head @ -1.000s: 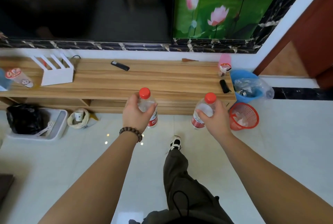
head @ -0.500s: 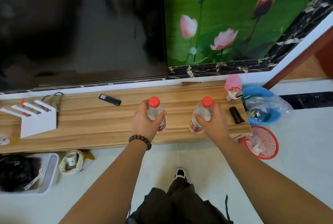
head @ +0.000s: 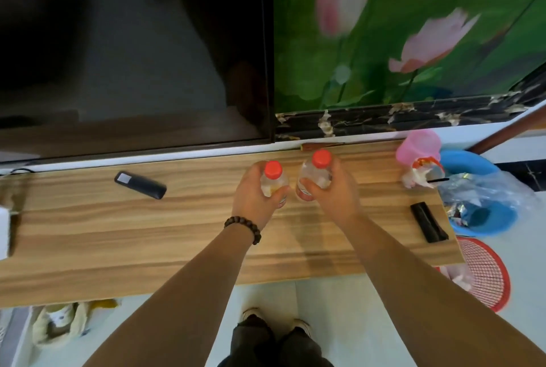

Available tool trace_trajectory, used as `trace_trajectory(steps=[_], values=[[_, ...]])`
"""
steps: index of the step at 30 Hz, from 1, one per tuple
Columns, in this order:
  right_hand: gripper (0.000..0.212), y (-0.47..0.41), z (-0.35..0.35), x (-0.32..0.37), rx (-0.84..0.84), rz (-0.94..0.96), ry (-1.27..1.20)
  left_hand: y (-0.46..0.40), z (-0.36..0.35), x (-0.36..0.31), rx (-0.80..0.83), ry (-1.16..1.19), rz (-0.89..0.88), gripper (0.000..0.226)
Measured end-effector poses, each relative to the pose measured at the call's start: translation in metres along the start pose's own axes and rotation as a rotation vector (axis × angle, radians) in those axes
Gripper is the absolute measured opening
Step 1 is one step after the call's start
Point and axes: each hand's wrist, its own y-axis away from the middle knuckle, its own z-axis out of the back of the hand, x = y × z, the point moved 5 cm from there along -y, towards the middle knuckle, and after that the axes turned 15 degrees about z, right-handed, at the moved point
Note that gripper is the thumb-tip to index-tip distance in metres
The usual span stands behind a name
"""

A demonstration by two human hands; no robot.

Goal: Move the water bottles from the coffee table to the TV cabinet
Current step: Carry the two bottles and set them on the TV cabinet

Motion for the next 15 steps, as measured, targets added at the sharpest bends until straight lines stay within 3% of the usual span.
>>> trace_trajectory(steps=[7,15], values=[[0.054,-0.028,-0.052,-0.064,0.049,0.023,-0.009,-0.051,-0.033,0.049,-0.065,0.05,0.01,0.055],[0.058,-0.037,-0.075,-0.092,0.087,0.027,0.017,-0.069,-0.049,0.069,-0.069,0.029,0.004,0.056]])
